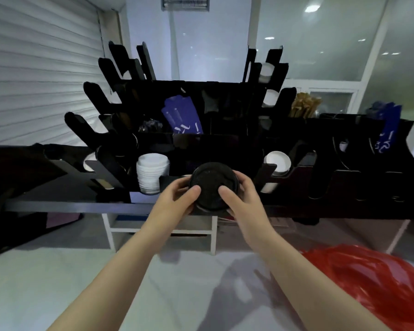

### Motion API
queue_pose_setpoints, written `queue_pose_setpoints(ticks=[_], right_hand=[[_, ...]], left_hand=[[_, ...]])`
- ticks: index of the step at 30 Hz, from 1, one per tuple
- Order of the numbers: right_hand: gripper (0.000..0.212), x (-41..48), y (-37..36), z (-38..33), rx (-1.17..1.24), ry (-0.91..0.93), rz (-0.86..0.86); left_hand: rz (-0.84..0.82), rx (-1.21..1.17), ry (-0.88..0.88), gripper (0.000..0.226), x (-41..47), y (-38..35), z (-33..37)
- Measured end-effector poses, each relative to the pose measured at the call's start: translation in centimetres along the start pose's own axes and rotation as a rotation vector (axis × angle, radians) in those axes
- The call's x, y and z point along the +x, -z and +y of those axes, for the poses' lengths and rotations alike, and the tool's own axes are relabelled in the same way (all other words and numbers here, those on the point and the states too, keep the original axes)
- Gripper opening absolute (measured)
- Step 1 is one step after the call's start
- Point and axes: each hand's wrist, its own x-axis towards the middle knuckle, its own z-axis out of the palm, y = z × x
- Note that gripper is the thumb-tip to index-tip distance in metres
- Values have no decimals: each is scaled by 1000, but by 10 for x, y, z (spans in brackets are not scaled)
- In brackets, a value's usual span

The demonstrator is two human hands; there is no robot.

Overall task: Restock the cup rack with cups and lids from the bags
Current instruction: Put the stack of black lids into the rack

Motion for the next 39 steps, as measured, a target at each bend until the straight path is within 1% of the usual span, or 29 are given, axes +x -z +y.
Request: queue_pose_setpoints(ticks=[3, 4, 5, 6, 8, 9, 10, 14, 17, 19, 23, 29, 32, 37, 39], right_hand=[[60, 19, -4, -12, -34, 43, 75], [61, 25, -5, -13, -73, 62, 85], [65, 29, -6, -13, -125, 84, 89], [74, 33, -5, -12, -185, 105, 87], [98, 41, -3, -5, -312, 122, 102], [105, 45, -2, -2, -374, 124, 123], [107, 49, -2, 1, -431, 129, 153], [104, 66, -1, 7, -606, 159, 287], [103, 79, 2, 10, -708, 159, 312], [102, 84, 2, 13, -740, 157, 318], [97, 86, 0, 19, -774, 177, 376], [97, 84, -9, 29, -891, 176, 448], [95, 86, -13, 31, -958, 183, 462], [95, 86, -11, 30, -1082, 176, 484], [95, 86, -11, 32, -1116, 179, 494]], left_hand=[[26, -60, 22, 20, 24, -8, 15], [27, -60, 29, 16, 32, -10, 19], [25, -58, 39, 14, 39, -11, 23], [19, -52, 50, 14, 46, -13, 27], [-13, -28, 75, 17, 60, -15, 32], [-35, -14, 91, 21, 68, -15, 33], [-60, 3, 110, 25, 75, -15, 34], [-119, 104, 140, 34, 106, -17, 34], [-107, 169, 118, 33, 124, -20, 32], [-120, 171, 108, 32, 131, -22, 27], [-133, 169, 69, 47, 136, -24, 18], [-55, 283, 122, 50, 145, -26, 15], [-18, 335, 88, 51, 150, -24, 12], [-11, 408, -12, 61, 153, -26, 6], [7, 438, -33, 59, 158, -26, 4]])
